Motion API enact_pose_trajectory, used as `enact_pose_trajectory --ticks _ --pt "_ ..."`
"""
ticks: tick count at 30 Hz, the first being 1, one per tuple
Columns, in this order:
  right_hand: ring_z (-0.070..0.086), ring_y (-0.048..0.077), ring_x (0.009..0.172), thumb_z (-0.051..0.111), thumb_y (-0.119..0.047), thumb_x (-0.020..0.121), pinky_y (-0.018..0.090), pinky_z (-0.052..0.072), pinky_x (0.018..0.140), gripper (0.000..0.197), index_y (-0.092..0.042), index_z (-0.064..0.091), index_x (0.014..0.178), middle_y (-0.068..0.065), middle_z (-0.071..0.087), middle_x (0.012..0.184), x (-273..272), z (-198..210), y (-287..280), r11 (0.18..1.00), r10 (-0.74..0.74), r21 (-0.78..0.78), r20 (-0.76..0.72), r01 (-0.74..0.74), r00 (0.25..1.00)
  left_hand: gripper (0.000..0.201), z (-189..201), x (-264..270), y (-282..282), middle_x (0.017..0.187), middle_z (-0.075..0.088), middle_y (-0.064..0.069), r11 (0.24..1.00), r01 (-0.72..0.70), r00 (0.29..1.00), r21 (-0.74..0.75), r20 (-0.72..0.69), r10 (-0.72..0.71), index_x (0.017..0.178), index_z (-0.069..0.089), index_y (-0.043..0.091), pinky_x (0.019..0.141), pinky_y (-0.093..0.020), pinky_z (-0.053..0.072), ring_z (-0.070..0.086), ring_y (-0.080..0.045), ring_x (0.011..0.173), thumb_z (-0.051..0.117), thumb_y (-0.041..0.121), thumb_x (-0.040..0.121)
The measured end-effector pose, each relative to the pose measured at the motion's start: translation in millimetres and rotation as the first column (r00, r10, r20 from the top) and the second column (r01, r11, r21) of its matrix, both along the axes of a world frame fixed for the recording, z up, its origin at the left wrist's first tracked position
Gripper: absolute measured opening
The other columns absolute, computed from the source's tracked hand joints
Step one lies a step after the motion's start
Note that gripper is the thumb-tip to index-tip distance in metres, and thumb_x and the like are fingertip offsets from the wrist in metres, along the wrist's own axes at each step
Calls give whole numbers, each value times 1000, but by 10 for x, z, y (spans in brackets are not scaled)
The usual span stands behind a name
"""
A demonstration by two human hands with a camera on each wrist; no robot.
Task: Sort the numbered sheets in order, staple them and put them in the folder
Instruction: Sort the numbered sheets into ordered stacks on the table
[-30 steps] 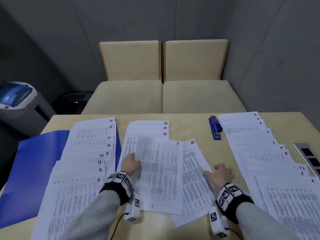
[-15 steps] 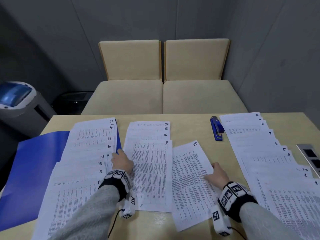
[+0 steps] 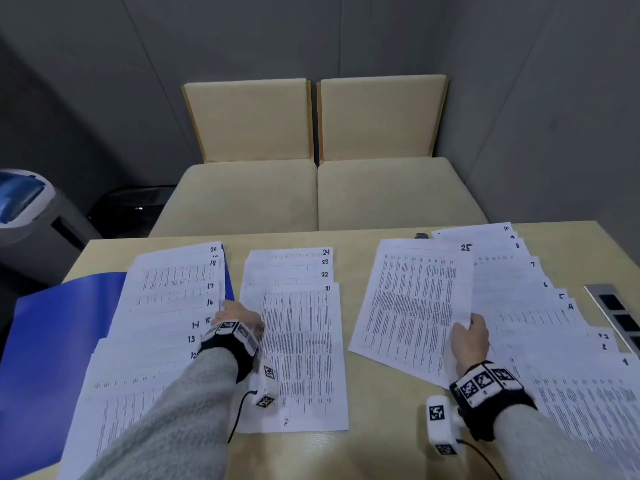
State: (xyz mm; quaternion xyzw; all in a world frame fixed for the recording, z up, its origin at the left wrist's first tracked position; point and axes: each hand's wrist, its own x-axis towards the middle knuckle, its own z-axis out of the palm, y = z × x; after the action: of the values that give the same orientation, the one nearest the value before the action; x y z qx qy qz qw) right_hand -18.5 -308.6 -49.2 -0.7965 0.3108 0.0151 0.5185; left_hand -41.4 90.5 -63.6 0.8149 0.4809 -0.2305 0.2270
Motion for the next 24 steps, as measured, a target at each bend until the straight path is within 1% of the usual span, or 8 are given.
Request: enact_pose_trajectory --ticks 2,4,8,12,15,17,21,24 --pt "53 29 96 37 -2 93 34 40 82 36 -8 48 126 17 58 121 -13 -15 15 999 -47 25 1 47 999 85 18 -14 11 124 52 -19 999 40 999 -7 -27 -41 132 42 4 94 -40 48 55 -33 110 82 38 65" --pt "54 34 107 38 0 93 34 40 83 37 -7 48 128 16 58 122 -15 -3 35 997 -63 41 -1 63 998 72 51 -36 -14 128 44 -20 1000 30 1000 -5 -9 -30 127 44 4 89 -36 48 54 -34 109 79 32 71" --pt "54 35 111 38 3 91 38 43 90 37 -5 49 126 18 58 123 8 -1 66 989 -110 94 -6 110 994 43 107 -161 -201 120 52 -21 998 48 967 -38 251 -37 121 40 1 83 -41 51 57 -38 104 61 6 84" --pt "56 30 105 31 6 91 33 44 86 42 -8 49 127 10 60 119 27 19 138 969 -143 206 12 137 990 26 134 -389 -269 98 60 -18 990 75 828 -117 561 3 109 38 8 68 -46 57 63 -36 82 41 -5 87" --pt "58 24 94 23 4 87 32 46 77 52 -20 49 126 3 62 114 53 -3 258 971 -22 237 0 21 1000 25 337 -560 -193 88 60 -12 984 114 706 -135 708 15 112 38 10 55 -29 47 57 -25 65 39 -4 92" --pt "58 26 93 23 3 87 37 48 79 47 -16 47 122 8 62 114 106 -50 342 972 47 232 -37 -38 998 30 441 -625 -72 86 59 -10 984 62 640 -167 763 89 113 40 16 58 -27 45 56 -24 67 40 -3 90" --pt "52 26 92 29 4 90 35 45 80 36 -7 44 120 8 54 103 191 -97 604 974 115 206 -102 -92 988 41 409 -560 205 105 59 -13 948 -83 547 -307 781 301 117 47 24 86 -51 50 58 -32 93 42 10 79" --pt "57 29 93 36 4 87 35 48 79 35 -7 51 116 12 60 104 262 -135 867 974 129 204 -124 -102 984 39 522 -466 107 98 58 -8 911 -45 530 -410 763 370 115 48 21 82 -42 50 57 -30 92 40 4 81"
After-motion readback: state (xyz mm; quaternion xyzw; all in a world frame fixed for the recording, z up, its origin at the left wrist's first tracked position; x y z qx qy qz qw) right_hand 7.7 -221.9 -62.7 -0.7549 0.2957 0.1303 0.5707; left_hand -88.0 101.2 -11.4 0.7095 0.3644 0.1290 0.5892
